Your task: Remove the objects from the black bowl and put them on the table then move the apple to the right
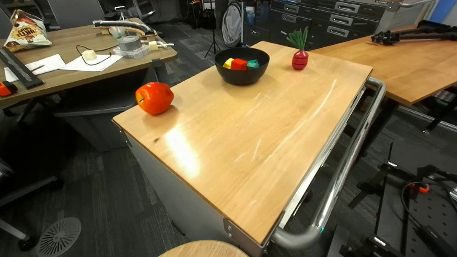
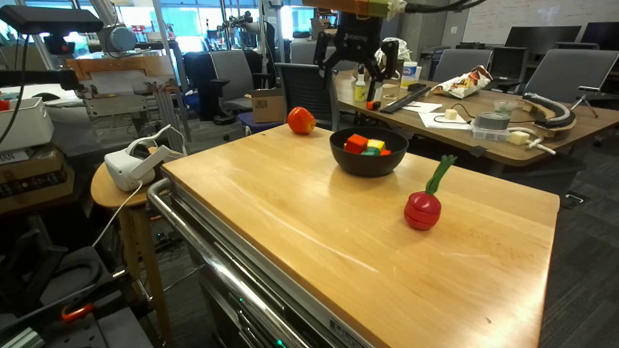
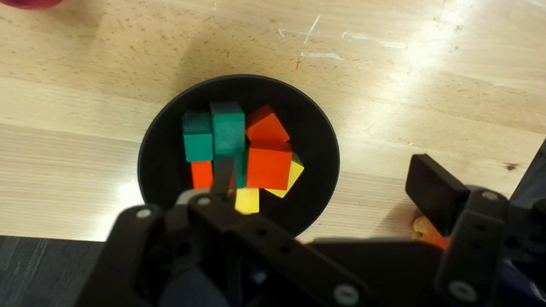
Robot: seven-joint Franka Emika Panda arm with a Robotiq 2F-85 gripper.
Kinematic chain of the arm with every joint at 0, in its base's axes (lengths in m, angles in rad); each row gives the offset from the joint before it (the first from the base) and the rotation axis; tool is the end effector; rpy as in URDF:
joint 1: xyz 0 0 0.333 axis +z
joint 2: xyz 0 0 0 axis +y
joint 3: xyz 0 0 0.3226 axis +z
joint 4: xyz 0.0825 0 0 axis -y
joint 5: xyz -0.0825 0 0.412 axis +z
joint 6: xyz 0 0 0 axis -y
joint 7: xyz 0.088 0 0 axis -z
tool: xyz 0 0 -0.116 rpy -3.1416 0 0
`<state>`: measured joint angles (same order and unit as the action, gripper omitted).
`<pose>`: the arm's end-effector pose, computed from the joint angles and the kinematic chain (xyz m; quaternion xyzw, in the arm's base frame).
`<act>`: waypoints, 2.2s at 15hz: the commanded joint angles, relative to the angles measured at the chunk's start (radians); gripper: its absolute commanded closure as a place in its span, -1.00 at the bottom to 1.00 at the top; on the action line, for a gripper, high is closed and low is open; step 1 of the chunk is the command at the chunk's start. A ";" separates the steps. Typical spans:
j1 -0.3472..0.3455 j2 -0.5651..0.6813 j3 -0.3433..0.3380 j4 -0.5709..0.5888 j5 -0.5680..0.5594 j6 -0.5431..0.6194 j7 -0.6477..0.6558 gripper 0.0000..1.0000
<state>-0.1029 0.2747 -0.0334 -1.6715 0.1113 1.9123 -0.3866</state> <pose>0.6599 -0.0798 0.4284 -0.9931 -0.1058 0.0039 0.0503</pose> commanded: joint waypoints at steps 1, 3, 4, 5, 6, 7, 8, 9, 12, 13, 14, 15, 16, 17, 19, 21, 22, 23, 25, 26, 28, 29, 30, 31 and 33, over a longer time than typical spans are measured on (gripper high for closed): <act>-0.008 0.099 0.014 0.102 0.015 -0.024 0.009 -1.00; -0.010 0.145 0.018 0.128 0.013 -0.024 0.019 -1.00; -0.011 0.167 0.020 0.139 0.013 -0.027 0.023 -1.00; -0.010 0.188 0.022 0.150 0.011 -0.028 0.028 -1.00; -0.011 0.206 0.024 0.159 0.010 -0.030 0.031 -1.00; -0.011 0.222 0.026 0.169 0.010 -0.033 0.036 -1.00; -0.010 0.237 0.029 0.177 0.009 -0.034 0.040 -1.00; -0.009 0.250 0.030 0.186 0.006 -0.033 0.046 -1.00; -0.004 0.282 0.029 0.213 -0.011 -0.026 0.065 -0.45; -0.002 0.290 0.028 0.222 -0.018 -0.024 0.073 -0.39; -0.002 0.295 0.027 0.229 -0.022 -0.026 0.077 -0.34; -0.002 0.300 0.026 0.236 -0.025 -0.025 0.083 -0.20; -0.002 0.304 0.026 0.242 -0.029 -0.026 0.087 -0.04; -0.001 0.308 0.024 0.247 -0.035 -0.025 0.094 0.14; 0.000 0.315 0.021 0.256 -0.044 -0.024 0.105 0.46; 0.004 0.321 0.015 0.261 -0.064 -0.016 0.123 0.66; 0.004 0.323 0.014 0.264 -0.071 -0.018 0.130 0.66; 0.004 0.325 0.012 0.267 -0.079 -0.017 0.140 0.66; -0.001 0.309 0.017 0.261 -0.071 -0.021 0.147 0.66; -0.007 0.271 0.026 0.240 -0.062 -0.037 0.126 0.66; -0.008 0.178 0.042 0.197 -0.070 -0.139 0.060 0.66; 0.002 0.134 0.041 0.173 -0.088 -0.169 0.045 0.66; 0.008 0.104 0.045 0.167 -0.102 -0.216 0.014 0.66; 0.012 0.067 0.053 0.161 -0.104 -0.262 -0.009 0.66; 0.040 0.013 0.060 0.157 -0.140 -0.332 -0.021 0.66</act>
<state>-0.0901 0.3991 0.0114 -1.4572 0.0173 1.6593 -0.3679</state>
